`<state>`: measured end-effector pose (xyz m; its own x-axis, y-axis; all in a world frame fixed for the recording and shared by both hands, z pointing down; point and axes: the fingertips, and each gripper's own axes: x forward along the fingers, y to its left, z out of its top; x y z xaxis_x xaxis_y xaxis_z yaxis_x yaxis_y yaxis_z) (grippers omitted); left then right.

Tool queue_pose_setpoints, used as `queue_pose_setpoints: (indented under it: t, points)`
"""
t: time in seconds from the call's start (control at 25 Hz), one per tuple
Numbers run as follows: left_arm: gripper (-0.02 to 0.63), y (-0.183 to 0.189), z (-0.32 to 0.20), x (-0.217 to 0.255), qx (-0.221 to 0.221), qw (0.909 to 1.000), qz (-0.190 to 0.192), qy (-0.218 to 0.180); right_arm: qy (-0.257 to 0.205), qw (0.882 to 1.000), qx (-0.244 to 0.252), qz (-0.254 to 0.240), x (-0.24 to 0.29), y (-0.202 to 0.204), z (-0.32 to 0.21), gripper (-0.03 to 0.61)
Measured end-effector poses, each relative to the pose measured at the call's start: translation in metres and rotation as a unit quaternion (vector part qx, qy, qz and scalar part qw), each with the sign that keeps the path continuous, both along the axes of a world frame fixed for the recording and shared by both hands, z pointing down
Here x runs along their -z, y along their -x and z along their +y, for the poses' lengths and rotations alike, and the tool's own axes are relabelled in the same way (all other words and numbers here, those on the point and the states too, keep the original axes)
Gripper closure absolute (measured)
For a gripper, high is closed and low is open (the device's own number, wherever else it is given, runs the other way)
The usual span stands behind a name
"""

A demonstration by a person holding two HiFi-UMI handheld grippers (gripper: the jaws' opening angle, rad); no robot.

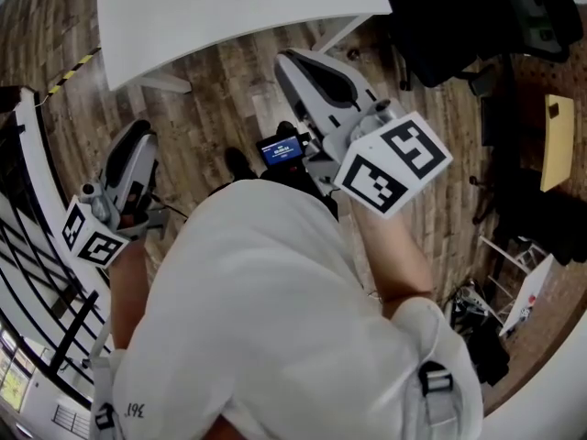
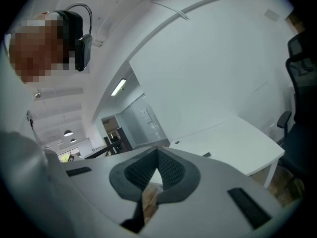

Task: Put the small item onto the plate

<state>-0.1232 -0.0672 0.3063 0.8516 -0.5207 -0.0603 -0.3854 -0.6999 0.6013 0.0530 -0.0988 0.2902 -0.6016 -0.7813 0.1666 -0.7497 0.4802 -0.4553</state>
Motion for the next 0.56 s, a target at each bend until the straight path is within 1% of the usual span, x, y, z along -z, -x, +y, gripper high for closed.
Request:
queue_pose_setpoints:
  t: [0.28, 0.56]
  points:
    - [0.511, -0.001, 0.012, 0.003, -0.009, 0.9999, 0.013, -0.004, -0.015, 1.0, 0.003, 0.013, 0.012, 0.012, 0.009, 0.577]
    - [0.511, -0.019, 0.013, 0.007, -0.018, 0.9997, 0.015, -0.012, -0.025, 0.999, 0.001, 0.023, 0.021, -0.002, 0.011, 0.577]
